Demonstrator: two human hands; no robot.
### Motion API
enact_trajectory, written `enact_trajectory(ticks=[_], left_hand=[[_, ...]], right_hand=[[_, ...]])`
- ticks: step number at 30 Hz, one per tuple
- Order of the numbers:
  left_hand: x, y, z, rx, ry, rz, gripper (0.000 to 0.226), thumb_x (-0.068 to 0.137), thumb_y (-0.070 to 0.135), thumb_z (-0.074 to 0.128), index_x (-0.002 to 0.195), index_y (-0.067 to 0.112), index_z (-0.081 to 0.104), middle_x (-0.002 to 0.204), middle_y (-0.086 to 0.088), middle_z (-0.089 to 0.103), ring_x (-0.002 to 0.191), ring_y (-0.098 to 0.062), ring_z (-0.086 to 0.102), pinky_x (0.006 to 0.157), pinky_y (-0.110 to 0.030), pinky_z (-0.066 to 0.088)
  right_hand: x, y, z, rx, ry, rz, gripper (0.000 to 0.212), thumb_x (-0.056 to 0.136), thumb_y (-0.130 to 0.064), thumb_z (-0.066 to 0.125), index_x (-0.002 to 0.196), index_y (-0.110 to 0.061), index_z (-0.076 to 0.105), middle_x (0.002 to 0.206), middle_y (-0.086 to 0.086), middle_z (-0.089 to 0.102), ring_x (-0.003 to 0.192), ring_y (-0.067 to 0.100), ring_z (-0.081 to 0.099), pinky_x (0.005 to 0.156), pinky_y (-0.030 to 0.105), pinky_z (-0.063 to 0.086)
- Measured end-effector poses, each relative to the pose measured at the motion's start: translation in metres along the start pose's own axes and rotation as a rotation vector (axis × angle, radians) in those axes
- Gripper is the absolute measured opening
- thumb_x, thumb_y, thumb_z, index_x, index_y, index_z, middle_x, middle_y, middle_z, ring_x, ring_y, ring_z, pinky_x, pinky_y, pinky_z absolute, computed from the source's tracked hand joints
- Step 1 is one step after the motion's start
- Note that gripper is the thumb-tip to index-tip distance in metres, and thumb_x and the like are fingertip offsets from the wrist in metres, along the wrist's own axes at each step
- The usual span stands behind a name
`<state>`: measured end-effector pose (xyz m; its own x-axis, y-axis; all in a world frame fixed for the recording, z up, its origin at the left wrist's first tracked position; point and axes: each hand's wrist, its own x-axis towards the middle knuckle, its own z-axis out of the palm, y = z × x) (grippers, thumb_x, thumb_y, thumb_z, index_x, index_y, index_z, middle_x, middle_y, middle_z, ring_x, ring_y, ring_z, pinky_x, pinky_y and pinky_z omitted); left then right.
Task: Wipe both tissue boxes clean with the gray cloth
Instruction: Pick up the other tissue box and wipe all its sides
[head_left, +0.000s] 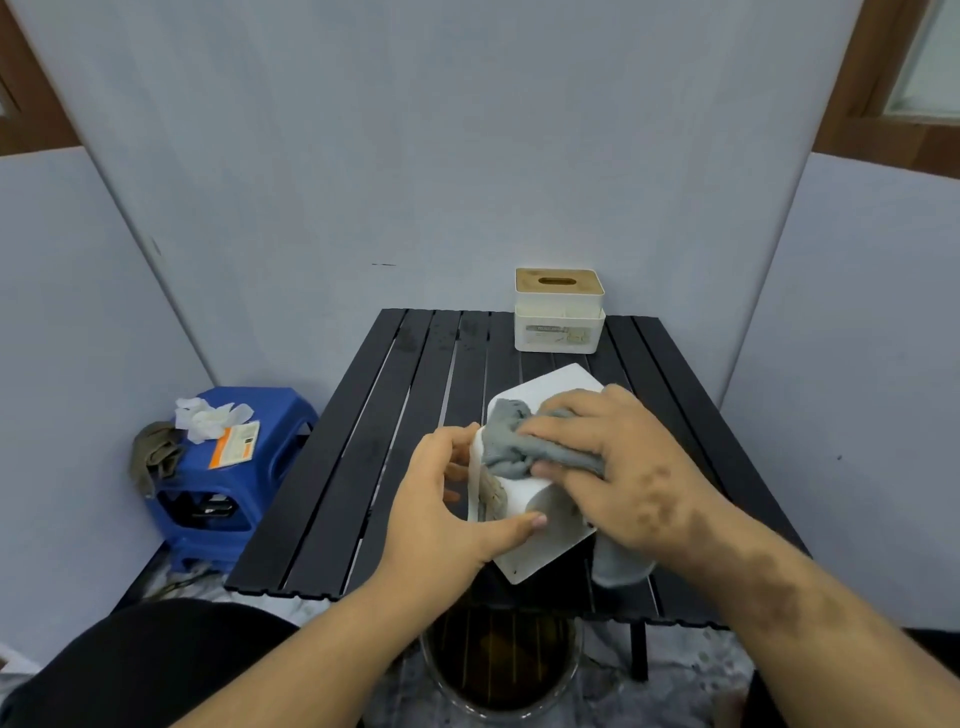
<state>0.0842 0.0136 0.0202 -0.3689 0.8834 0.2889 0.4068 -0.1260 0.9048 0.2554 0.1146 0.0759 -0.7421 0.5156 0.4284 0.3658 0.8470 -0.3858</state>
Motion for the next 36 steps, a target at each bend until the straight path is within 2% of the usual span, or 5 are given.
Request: enact_trajectory(ticks=[8, 14, 18, 27, 36], left_hand=[[-0.001, 0.0, -0.003, 0.009, -0.013, -0.062, 0.075, 0.052, 0.037, 0.1, 0.114, 0.043, 0.06, 0.117, 0.019, 0.064, 0.106, 0.002, 0.059, 0.082, -0.016, 0.043], [0.001, 0.002, -0.003, -0.02, 0.001, -0.094, 0.073, 0.052, 0.026, 0.103, 0.112, 0.034, 0.062, 0.108, 0.018, 0.069, 0.098, 0.001, 0.064, 0.077, -0.009, 0.047], [0.002, 0.003, -0.006, -0.026, 0.002, -0.12, 0.073, 0.051, 0.024, 0.103, 0.109, 0.041, 0.063, 0.109, 0.026, 0.068, 0.1, 0.001, 0.064, 0.081, -0.02, 0.047], [0.008, 0.003, -0.023, 0.084, -0.079, -0.103, 0.071, 0.061, 0.029, 0.098, 0.115, 0.051, 0.058, 0.117, 0.03, 0.064, 0.109, 0.005, 0.061, 0.099, -0.038, 0.049], [0.038, 0.061, -0.029, 0.622, -0.405, -0.036, 0.128, 0.063, 0.067, 0.086, 0.161, 0.033, 0.012, 0.165, 0.014, 0.022, 0.152, -0.016, 0.022, 0.125, -0.052, 0.02]], right_hand=[[0.007, 0.055, -0.021, -0.032, 0.15, 0.341, 0.03, 0.088, -0.023, 0.071, 0.114, -0.037, 0.071, 0.116, -0.012, 0.065, 0.105, 0.023, 0.054, 0.101, 0.034, 0.041], [0.017, -0.014, 0.008, -0.072, 0.004, 0.02, 0.025, 0.09, -0.03, 0.059, 0.111, -0.037, 0.07, 0.102, -0.017, 0.064, 0.09, 0.02, 0.044, 0.081, 0.029, 0.037], [0.026, 0.03, -0.006, -0.148, 0.09, 0.206, 0.026, 0.092, -0.035, 0.063, 0.116, -0.042, 0.068, 0.11, -0.019, 0.064, 0.098, 0.018, 0.052, 0.088, 0.032, 0.042], [-0.017, 0.077, -0.027, 0.22, 0.254, 0.583, 0.01, 0.089, -0.017, 0.072, 0.096, -0.024, 0.075, 0.057, -0.014, 0.068, 0.061, 0.004, 0.065, 0.064, 0.022, 0.051], [-0.035, 0.06, -0.049, 0.411, 0.251, 0.573, 0.011, 0.083, -0.022, 0.078, 0.088, -0.031, 0.076, 0.073, -0.012, 0.073, 0.072, -0.001, 0.067, 0.058, 0.007, 0.047]])
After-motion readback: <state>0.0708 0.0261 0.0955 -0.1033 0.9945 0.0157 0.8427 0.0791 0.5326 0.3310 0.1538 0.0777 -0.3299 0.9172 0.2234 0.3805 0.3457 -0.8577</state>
